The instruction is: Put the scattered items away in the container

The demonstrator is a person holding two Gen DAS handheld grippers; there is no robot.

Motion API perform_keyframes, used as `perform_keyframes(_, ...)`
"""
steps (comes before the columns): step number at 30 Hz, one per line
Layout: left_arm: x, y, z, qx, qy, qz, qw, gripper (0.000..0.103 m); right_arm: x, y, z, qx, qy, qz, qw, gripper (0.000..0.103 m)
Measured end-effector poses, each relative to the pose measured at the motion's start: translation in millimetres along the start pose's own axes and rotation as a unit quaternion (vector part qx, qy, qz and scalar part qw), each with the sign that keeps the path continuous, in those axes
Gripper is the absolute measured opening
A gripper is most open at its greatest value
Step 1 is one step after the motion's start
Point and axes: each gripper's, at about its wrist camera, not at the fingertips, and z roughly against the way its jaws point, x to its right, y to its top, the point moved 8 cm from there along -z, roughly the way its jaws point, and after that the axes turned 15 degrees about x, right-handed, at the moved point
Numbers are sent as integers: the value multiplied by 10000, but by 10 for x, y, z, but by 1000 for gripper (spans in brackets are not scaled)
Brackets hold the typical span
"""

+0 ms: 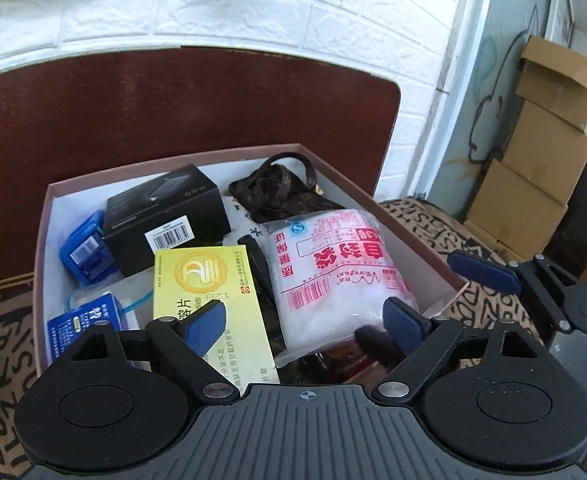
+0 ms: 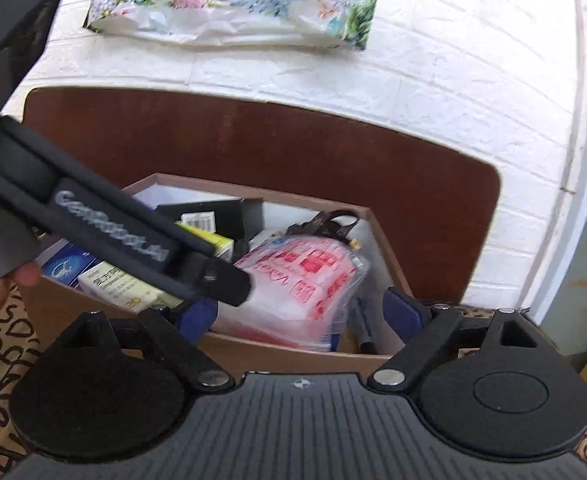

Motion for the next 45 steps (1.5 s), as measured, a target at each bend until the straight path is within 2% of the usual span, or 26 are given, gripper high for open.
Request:
perform_keyframes(2,2,39,60,92,32,48,9999,101,-42,16,-93,-44,-135,48,9999,93)
perform_keyframes(4,30,64,95,101,33,0,9999,101,114,-21,-192,-317,-684,132,9971,93)
perform_keyframes(6,58,69,133,120,39,-73,9999,101,242,-36,-160,-416,-904,-106,9950,92)
perform_keyframes(8,83,65,177,149,49,-165,9997,101,221,25,-75,-255,-667,-282,9971,92)
perform_keyframes(12,79,10,235,40,205,-101,9997,101,62,114,36,-142,-488,41,9987,95)
perform_keyframes(17,10,-66,518,38,589,-65,9982,103,-86,186,210,-139,-146,-1,9998,102)
perform_keyframes(20,-22,-99,716,35,896,33,9960,103,-177,253,332,-148,78,19,9999,102)
perform_keyframes(27,-13,-170,1145,91,1461,89,9892,103,-285,421,706,-77,161,202,9996,102)
perform_keyframes(32,89,-238,1345,89,1591,-135,9871,103,-298,440,901,-161,80,163,9997,102)
perform_keyframes(45,343,-344,1552,-50,1559,-440,9868,103,-326,403,1205,-364,23,253,9990,102)
